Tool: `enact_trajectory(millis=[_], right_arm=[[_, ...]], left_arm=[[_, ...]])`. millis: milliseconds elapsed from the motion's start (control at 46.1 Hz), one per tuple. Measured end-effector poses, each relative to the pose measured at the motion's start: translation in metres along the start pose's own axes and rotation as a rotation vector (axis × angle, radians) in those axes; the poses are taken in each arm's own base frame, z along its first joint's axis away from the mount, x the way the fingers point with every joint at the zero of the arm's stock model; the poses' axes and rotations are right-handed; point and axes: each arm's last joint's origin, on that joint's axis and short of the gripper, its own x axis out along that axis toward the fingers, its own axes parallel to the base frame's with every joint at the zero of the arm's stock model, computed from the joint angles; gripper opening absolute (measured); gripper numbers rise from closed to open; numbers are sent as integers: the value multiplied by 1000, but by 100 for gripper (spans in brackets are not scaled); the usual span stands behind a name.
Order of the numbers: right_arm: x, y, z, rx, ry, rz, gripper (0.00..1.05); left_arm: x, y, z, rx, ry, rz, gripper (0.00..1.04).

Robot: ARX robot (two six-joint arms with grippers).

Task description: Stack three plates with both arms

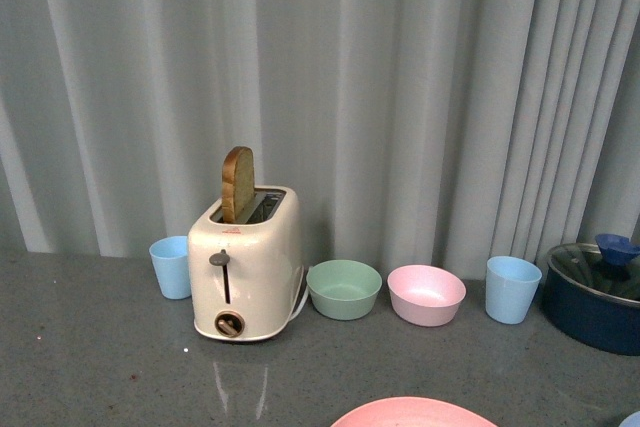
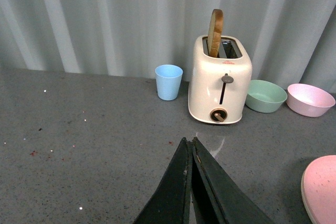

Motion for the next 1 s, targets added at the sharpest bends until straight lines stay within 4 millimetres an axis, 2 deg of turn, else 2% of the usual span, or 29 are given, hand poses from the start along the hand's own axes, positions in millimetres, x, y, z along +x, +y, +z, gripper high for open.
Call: enact_trajectory(millis=[65,542,998], right_arm=[[0,0,0,0,0,0,97],[0,0,0,0,0,0,97],[0,0,0,0,0,0,97]], left_arm=[[-2,0,-4,0,-8,0,4],[-20,0,1,-1,-37,-3,4],[-29,0,1,-1,-36,-3,4]])
